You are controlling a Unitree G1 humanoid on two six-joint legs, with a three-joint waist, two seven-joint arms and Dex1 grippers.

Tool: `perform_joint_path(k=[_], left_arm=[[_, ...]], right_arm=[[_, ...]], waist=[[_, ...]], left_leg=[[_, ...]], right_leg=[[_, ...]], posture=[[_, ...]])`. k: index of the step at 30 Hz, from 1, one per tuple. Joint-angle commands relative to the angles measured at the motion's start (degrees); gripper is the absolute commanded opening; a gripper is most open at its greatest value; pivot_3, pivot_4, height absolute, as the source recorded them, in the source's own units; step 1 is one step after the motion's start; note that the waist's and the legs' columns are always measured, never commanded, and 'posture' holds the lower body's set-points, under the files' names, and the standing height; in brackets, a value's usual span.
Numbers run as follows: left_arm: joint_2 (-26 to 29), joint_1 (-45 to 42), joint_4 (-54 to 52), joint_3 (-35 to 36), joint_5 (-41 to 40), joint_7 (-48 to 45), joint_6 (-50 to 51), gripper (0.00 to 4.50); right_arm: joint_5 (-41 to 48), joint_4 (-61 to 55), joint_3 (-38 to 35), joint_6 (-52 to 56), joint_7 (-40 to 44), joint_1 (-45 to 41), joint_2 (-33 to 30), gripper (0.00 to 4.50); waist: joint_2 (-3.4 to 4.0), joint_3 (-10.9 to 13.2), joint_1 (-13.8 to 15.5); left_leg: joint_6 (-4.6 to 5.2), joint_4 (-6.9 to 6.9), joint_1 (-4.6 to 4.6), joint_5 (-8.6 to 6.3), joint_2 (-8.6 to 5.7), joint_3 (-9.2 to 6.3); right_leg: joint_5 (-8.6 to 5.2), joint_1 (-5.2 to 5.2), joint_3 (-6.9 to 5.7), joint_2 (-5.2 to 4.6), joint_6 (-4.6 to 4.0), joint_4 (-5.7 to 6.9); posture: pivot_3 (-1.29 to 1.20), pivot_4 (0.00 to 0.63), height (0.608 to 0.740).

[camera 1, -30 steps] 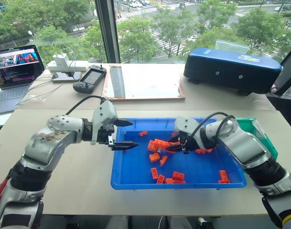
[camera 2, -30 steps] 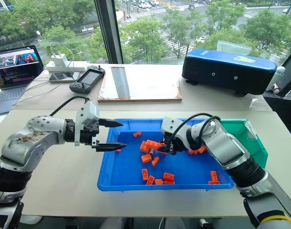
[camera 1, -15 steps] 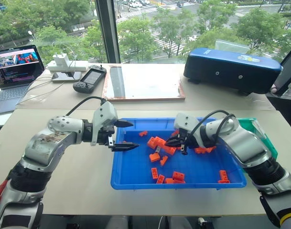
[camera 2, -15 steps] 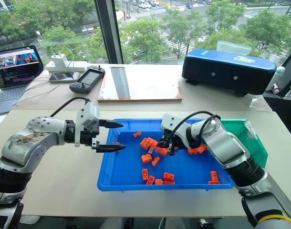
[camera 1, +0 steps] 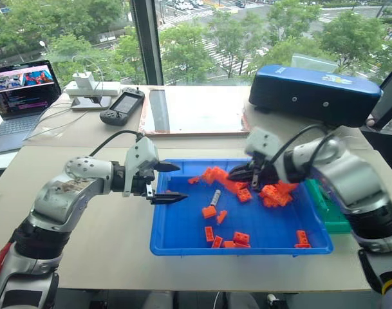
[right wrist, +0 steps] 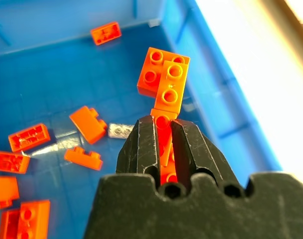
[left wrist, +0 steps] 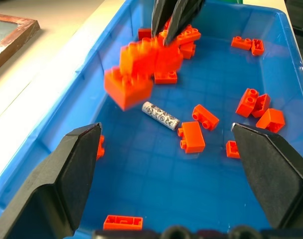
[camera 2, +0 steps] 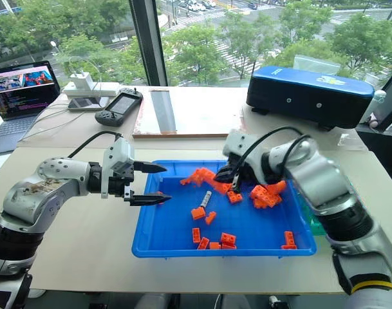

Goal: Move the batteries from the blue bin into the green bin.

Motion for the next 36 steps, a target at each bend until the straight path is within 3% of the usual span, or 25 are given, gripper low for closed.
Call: perform_joint_path(k=[1, 7, 12, 16, 19, 28, 36], left_arm=[[-0.2, -0.9, -0.5, 0.8, 0.0, -0.2, -1.3, 4.5], [-0.8, -1.8, 0.5, 0.2, 0.4, -0.7, -1.8, 4.5], [-0.6, -2.3, 1.2, 0.0, 0.7, -1.1, -2.2, 4.5], [-0.1, -2.5, 1.5, 0.2, 1.0, -1.2, -2.2, 4.5], [0.1, -2.5, 1.7, 0.3, 1.3, -1.3, -2.2, 4.5], [1.4, -1.9, 1.1, 1.4, 1.6, -0.9, -1.7, 4.5], [1.8, -1.3, 0.0, 1.8, 1.2, -0.2, -1.3, 4.5]], right_arm=[[-0.6, -0.3, -3.5, -0.5, 0.9, 1.8, -5.9, 0.36], [-1.5, 3.3, -6.2, -1.6, -0.2, 6.4, -10.7, 0.36], [-1.9, 3.9, -6.7, -2.4, -1.8, 6.3, -10.1, 1.95], [-0.7, 1.7, -5.9, -1.4, -2.6, 3.6, -6.8, 3.24], [0.7, -0.2, -3.2, -0.9, -3.6, 2.0, -0.8, 4.32], [-0.1, 1.8, 5.1, -2.8, -6.7, 3.1, 13.0, 4.32], [-4.1, 8.4, 8.6, -7.5, -7.3, 3.7, 15.5, 4.32]], waist=[[0.0, 0.0, -0.1], [0.0, 0.0, -0.5], [0.0, 0.0, -0.7], [0.0, 0.0, -0.8], [0.0, 0.0, -0.9], [-0.01, 0.0, -0.6], [-0.01, 0.0, -0.5]], left_leg=[[0.0, 0.0, 0.0, 0.0, 0.0, 0.02], [0.0, 0.0, 0.0, 0.0, 0.03, 0.04], [0.0, -0.01, 0.01, 0.0, 0.05, 0.04], [0.0, -0.01, 0.01, 0.0, 0.05, 0.05], [0.0, -0.01, 0.01, 0.0, 0.07, 0.03], [0.0, 0.0, 0.0, 0.0, 0.03, -0.01], [-0.01, 0.0, 0.0, 0.01, 0.02, -0.01]], right_leg=[[0.0, -0.01, 0.02, -0.01, 0.0, 0.0], [0.0, -0.03, 0.02, 0.0, 0.0, 0.01], [0.0, -0.06, 0.03, 0.02, -0.01, 0.04], [0.0, -0.06, 0.04, 0.02, -0.01, 0.03], [0.0, -0.06, 0.02, 0.03, -0.01, 0.04], [0.0, -0.05, 0.0, 0.02, 0.0, 0.07], [0.0, -0.06, -0.02, 0.02, 0.0, 0.08]], posture=[[0.0, 0.15, 0.732], [0.0, 0.15, 0.732], [0.0, 0.15, 0.732], [0.0, 0.15, 0.732], [0.0, 0.15, 0.732], [0.0, 0.15, 0.732], [0.0, 0.15, 0.732]])
